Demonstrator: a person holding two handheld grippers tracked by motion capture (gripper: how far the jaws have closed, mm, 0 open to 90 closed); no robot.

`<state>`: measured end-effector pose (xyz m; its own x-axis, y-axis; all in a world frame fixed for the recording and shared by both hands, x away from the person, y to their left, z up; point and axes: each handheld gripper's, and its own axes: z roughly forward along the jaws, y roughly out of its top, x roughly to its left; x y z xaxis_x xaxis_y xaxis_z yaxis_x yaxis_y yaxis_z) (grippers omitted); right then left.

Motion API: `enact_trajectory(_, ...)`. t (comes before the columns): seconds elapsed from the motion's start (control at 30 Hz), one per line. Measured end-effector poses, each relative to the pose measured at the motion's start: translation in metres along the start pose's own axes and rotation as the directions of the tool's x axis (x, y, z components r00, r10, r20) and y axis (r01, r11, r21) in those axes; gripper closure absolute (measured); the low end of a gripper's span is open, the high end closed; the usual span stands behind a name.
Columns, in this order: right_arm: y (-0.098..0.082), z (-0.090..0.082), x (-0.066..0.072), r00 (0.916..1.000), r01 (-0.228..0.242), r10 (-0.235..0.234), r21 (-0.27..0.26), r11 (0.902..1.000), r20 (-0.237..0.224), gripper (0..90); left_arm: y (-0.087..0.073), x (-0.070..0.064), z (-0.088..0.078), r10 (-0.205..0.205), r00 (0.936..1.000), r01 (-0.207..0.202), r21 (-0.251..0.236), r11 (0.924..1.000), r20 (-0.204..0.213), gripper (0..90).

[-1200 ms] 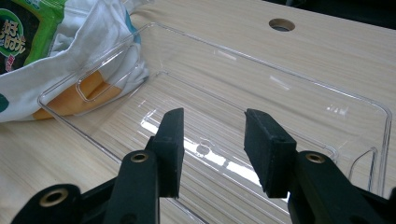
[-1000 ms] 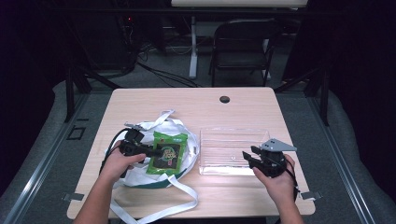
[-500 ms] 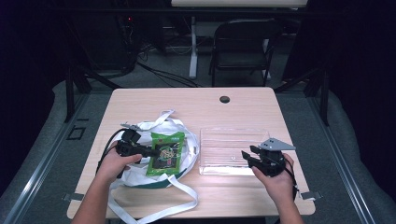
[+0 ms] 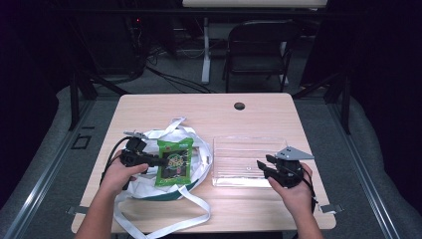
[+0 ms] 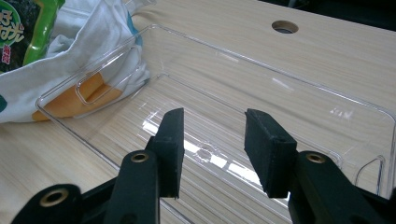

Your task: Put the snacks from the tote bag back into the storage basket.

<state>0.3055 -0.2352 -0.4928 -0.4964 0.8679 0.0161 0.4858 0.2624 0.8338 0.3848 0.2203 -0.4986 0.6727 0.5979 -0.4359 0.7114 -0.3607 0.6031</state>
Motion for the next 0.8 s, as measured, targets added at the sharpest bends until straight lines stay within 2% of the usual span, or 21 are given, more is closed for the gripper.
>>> enact_trajectory(0.5, 0.0, 0.001, 0.001, 0.9996, 0.03, -0.03, 0.012, 0.9995, 0.003, 56.8, 0.002, -0.001, -0.008, 0.011, 0.9992, -0.014, -0.066, 0.9977, -0.039, 72.5)
enact_trajectory(0.8, 0.0, 0.002, 0.002, 0.997, 0.077, -0.078, 0.019, 0.9968, 0.006, 55.7, 0.004, -0.005, -0.012, 0.032, 0.9975, -0.039, -0.109, 0.9933, -0.063, 72.5)
